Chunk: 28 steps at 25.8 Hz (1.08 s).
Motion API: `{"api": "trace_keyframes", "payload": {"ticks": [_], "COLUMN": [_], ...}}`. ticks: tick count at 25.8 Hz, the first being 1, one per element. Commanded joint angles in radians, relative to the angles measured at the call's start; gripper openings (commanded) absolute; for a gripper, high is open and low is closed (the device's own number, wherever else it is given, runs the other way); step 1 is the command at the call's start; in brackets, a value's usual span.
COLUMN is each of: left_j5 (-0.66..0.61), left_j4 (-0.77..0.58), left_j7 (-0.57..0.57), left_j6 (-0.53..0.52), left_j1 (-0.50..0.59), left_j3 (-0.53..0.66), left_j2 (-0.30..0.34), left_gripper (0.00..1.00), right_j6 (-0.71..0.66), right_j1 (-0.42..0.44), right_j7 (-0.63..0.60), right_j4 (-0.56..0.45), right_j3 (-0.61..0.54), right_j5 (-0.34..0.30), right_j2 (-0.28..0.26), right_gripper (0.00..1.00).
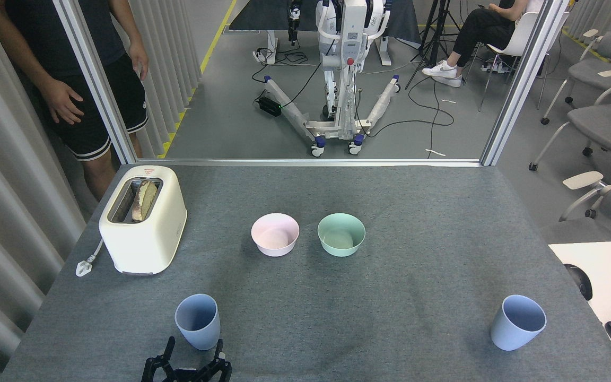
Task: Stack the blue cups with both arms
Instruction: 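Reach the left gripper to the blue cup nearest it and grasp it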
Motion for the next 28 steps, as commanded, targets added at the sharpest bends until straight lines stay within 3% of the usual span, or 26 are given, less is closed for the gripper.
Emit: {"api": "trace_keyframes", "payload": {"ticks": [1, 15, 24, 26, 28], "left_j5": [0.010, 0.018, 0.018, 0.022, 0.033], "left_j4": [0.033, 0.096, 0.084, 0.075, 0.036], "left_j7": [-0.004, -0.004, -0.004, -0.004, -0.004], "left_j6": [-0.001, -0.006, -0.004, -0.007, -0.012], "left_j1": [-0.041, -0.106, -0.100, -0.094, -0.081], "left_j3": [0.000, -0.003, -0.003, -0.003, -0.004], "left_j2": [-0.001, -0.001, -0.001, -0.001, -0.001], "left_gripper": [1.00, 0.99, 0.51, 0.44, 0.44], "right_j6": [-0.002, 0.000, 0.000, 0.000, 0.000], "right_j1": [0.000, 0.000, 0.000, 0.000, 0.000], "right_j7": [-0.001, -0.001, -0.001, -0.001, -0.001], "right_j4": [0.002, 0.014, 0.014, 0.014, 0.014], "right_j3": [0.000, 0.005, 0.005, 0.006, 0.006], "right_j5": [-0.006, -0.009, -0.009, -0.009, -0.009], "right_j2": [0.000, 0.000, 0.000, 0.000, 0.000], "right_gripper": [1.00, 1.00, 1.00, 1.00, 1.00]}}
